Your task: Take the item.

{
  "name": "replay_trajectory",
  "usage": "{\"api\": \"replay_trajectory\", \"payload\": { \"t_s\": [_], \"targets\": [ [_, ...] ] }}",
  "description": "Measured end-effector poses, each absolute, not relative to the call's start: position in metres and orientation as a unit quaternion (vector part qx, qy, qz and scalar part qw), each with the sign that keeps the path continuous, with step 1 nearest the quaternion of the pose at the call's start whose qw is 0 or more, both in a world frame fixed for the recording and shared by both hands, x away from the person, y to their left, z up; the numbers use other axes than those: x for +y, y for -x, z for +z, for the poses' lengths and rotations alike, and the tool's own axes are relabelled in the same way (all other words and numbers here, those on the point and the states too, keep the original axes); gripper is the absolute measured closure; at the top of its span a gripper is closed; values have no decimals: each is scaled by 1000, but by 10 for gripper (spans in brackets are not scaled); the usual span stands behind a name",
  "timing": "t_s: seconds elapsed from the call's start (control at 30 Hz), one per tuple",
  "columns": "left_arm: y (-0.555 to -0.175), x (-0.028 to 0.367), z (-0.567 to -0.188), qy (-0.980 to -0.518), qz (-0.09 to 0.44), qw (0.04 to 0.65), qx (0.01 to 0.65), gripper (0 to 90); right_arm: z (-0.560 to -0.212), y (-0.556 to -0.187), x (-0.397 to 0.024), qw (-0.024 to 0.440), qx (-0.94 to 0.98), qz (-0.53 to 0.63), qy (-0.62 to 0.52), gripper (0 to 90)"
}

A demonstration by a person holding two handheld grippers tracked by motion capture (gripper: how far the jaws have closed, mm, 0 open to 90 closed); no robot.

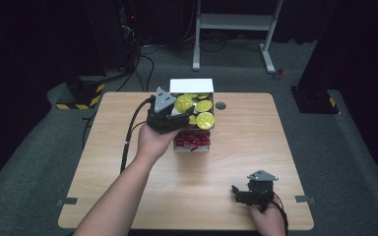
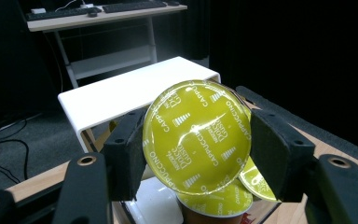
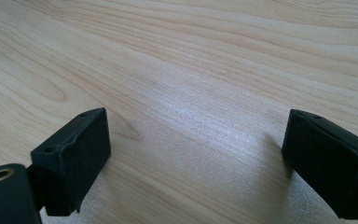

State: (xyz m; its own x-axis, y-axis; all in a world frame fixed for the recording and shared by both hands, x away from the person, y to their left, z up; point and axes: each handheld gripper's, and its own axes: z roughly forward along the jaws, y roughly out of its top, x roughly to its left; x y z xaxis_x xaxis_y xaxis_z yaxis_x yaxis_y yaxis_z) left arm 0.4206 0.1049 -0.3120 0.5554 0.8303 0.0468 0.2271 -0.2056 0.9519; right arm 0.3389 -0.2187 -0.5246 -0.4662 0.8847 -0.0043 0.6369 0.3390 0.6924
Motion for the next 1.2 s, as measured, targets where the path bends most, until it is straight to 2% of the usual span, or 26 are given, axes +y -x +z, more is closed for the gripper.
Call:
{"api": "replay_trajectory", "payload": {
  "t_s": [1.2],
  "targets": [
    [-401, 140, -311, -702, 301, 526, 375, 396, -525, -339, -219, 194, 795, 319, -479, 78]
  ]
}}
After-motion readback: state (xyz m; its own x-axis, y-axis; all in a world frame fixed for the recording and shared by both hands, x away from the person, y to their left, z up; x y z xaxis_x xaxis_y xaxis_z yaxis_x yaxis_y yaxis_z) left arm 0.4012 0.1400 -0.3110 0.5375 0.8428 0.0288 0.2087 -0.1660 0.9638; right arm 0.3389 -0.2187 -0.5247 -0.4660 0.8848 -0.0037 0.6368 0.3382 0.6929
